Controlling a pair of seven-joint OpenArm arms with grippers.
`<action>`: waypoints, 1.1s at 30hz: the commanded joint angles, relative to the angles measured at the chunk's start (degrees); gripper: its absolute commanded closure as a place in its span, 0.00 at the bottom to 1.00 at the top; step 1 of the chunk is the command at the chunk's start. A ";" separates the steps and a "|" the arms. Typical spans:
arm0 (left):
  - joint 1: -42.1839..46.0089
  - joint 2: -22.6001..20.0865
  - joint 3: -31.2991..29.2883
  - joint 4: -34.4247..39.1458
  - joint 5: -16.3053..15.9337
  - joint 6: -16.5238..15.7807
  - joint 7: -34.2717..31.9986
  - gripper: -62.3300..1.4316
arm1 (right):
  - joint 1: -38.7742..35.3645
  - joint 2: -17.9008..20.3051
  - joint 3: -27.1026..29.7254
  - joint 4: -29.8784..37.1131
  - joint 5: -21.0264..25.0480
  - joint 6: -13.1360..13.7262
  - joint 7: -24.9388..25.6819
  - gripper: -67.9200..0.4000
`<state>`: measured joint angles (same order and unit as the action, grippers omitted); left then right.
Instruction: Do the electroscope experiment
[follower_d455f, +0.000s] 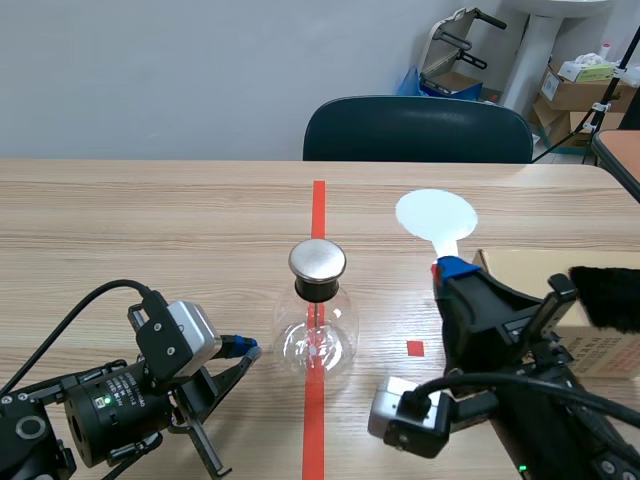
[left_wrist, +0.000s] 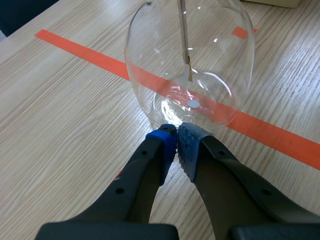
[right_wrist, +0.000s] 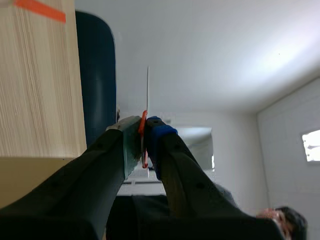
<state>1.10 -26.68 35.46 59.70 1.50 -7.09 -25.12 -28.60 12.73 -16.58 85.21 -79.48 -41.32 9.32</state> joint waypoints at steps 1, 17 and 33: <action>-0.04 0.28 -0.22 1.09 -0.35 0.15 -0.79 0.89 | 0.02 0.13 0.46 0.79 0.35 -0.66 -2.45 0.97; -0.04 0.28 -0.22 1.09 -0.35 0.15 -0.79 0.89 | 0.04 0.13 0.55 0.79 0.33 -0.66 -12.37 0.97; -0.04 0.28 -0.22 1.09 -0.35 0.15 -0.79 0.89 | 0.04 0.13 0.55 0.79 0.33 -0.66 13.11 0.97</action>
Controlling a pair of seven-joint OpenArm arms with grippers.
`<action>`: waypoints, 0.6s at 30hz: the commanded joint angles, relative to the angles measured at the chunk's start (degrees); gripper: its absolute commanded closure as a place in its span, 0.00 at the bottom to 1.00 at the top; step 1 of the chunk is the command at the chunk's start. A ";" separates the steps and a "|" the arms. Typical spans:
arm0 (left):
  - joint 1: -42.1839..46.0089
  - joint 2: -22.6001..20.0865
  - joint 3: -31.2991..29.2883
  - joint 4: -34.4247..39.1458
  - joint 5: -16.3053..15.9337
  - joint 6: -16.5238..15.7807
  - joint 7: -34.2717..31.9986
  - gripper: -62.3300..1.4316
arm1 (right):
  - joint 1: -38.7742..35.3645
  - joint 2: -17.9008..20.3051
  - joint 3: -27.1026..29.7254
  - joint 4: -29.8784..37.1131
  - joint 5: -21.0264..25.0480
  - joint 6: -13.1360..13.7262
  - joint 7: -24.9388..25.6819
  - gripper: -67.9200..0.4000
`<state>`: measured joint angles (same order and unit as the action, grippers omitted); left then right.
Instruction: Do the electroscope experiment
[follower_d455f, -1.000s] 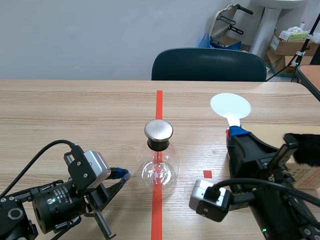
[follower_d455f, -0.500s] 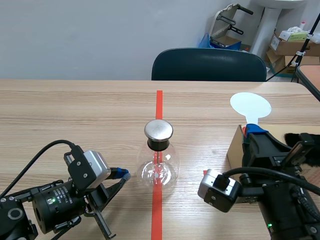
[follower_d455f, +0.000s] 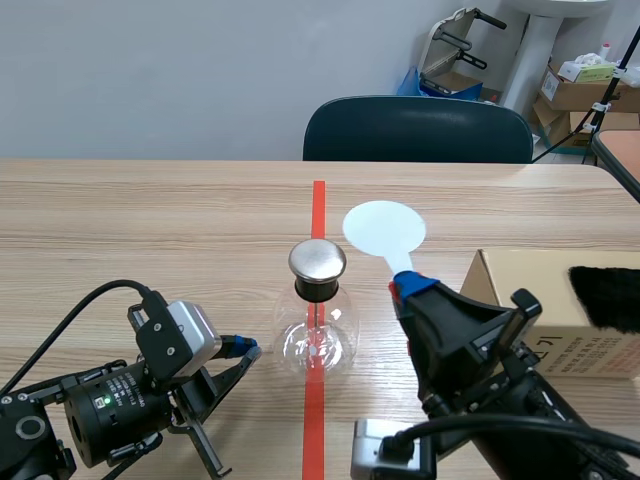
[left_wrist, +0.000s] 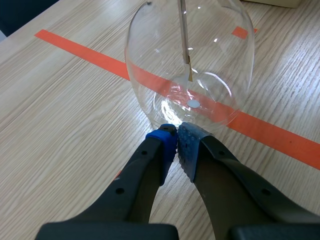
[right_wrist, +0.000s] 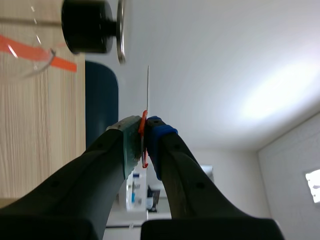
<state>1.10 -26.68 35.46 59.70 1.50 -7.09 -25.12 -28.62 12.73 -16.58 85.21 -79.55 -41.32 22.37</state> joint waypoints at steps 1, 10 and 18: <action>-0.04 0.28 -0.22 1.09 -0.35 0.15 -0.79 0.89 | 0.07 0.13 0.55 0.79 0.39 -0.66 1.44 0.97; -0.04 0.28 -0.22 1.09 -0.35 0.15 -0.79 0.89 | 0.04 0.13 0.55 0.79 0.39 -0.66 10.25 0.97; -0.04 0.28 -0.22 1.09 -0.35 0.15 -0.79 0.89 | 0.04 0.13 0.55 0.79 0.39 -0.63 14.08 0.97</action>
